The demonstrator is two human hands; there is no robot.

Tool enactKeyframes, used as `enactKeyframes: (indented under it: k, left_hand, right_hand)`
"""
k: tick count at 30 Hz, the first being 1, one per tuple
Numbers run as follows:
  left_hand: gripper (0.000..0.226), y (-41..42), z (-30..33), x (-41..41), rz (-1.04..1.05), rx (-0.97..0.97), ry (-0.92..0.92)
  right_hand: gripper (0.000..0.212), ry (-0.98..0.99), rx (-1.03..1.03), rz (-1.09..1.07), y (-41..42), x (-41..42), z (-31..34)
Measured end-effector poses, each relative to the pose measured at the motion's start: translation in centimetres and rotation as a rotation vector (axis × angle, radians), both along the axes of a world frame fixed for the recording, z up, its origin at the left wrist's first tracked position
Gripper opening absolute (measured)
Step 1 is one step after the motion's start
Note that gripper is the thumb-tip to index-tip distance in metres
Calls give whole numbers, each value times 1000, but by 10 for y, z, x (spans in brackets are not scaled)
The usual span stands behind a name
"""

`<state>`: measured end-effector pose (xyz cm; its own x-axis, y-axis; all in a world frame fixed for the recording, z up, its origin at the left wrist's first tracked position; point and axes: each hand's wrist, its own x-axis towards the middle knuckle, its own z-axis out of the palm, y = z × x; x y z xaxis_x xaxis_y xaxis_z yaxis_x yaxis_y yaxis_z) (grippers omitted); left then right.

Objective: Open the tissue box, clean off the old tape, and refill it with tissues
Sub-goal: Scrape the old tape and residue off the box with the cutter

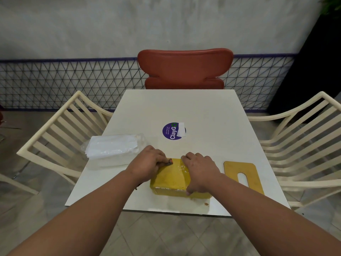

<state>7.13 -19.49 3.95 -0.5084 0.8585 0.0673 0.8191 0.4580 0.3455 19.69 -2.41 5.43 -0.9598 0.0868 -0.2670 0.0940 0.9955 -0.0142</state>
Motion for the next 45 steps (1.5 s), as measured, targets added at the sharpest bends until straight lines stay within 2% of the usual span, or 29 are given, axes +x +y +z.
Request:
enactKeyframes:
  k: [2, 7, 13, 20, 29, 35, 43, 45]
  left_hand:
    - [28, 4, -2, 3, 53, 26, 13]
    - [31, -13, -7, 16, -52, 13, -28]
    - [17, -37, -5, -7, 184, 96, 5]
    - [23, -10, -3, 9, 320, 175, -56]
    - [16, -46, -11, 24, 123, 105, -136]
    - [24, -34, -8, 18, 286, 186, -113]
    - [18, -62, -20, 44, 173, 160, -101]
    - [19, -56, -17, 39, 210, 193, -90]
  right_hand:
    - [113, -1, 2, -3, 0, 0, 0]
    - [113, 1, -3, -4, 1, 0, -1]
    - [112, 9, -3, 2, 0, -1, -2]
    - [112, 2, -3, 2, -1, 0, -2]
    - [111, -14, -3, -4, 2, -4, -1]
    - [114, -33, -2, -2, 2, -5, -1]
    - [113, -36, -2, 6, 2, -6, -1]
    - [113, -44, -2, 6, 2, -6, -1]
